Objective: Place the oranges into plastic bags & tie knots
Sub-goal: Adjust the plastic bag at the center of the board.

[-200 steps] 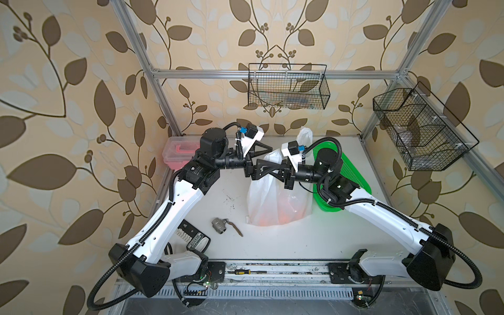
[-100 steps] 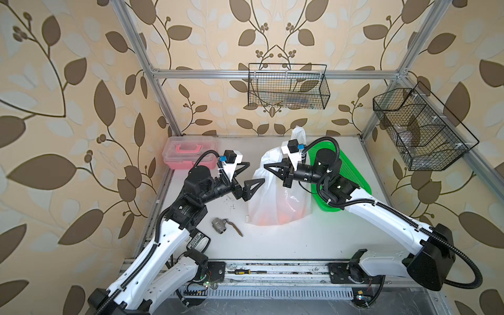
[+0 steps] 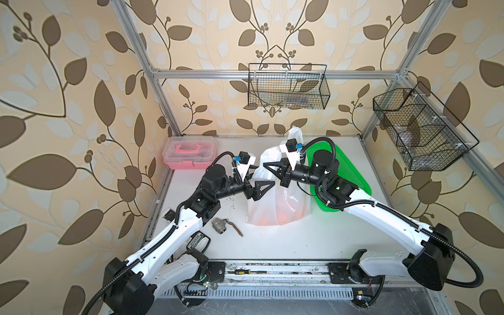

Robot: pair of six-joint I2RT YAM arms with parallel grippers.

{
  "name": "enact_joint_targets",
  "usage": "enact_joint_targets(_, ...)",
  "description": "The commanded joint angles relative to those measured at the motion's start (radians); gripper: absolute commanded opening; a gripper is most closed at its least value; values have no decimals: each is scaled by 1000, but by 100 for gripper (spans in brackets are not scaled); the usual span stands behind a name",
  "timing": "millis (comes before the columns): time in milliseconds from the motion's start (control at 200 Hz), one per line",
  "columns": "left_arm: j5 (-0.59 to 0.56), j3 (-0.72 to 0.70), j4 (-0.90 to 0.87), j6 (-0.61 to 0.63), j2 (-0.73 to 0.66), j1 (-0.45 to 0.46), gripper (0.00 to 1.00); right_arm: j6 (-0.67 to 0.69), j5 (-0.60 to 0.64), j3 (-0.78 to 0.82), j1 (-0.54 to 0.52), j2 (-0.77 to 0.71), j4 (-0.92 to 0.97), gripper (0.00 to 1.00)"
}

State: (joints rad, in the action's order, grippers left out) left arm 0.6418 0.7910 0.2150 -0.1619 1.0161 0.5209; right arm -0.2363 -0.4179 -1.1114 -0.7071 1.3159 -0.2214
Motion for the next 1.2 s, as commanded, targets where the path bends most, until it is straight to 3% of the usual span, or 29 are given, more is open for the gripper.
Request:
enact_joint_targets(0, -62, 1, 35, 31, 16, 43, 85, -33, 67, -48, -10, -20, -11, 0)
enact_joint_targets(65, -90, -1, 43, 36, 27, 54, 80, -43, 73, -45, -10, -23, -16, 1)
enact_joint_targets(240, -111, 10, 51, 41, 47, 61, 40, -31, 76, -56, -5, -45, 41, 15)
enact_joint_targets(315, -113, 11, 44, 49, 47, 61, 23, -13, 34, -58, 19, -75, 83, 29)
enact_joint_targets(400, -103, 13, 38, 54, 47, 60, 10, 28, -44, -49, 66, -125, 133, 53)
enact_joint_targets(495, -53, 16, 42, 60, 50, 61, 3, 73, -173, -11, 146, -197, 141, 80)
enact_joint_targets(635, 67, 36, 28, 86, 65, 61, 2, 76, -381, 53, 288, -241, 19, 99)
enact_joint_targets(775, 138, 64, -2, 118, 82, 61, 1, 175, -483, 10, 318, -208, 32, 100)
enact_joint_targets(965, 176, 86, -15, 133, 108, 61, 0, 342, -518, -80, 241, -140, 155, 100)
enact_joint_targets(1100, 188, 94, -32, 144, 113, 61, 0, 314, -503, -109, 230, -103, 128, 90)
enact_joint_targets(1195, 187, 92, -42, 154, 110, 61, 0, 302, -509, -123, 229, -92, 111, 74)
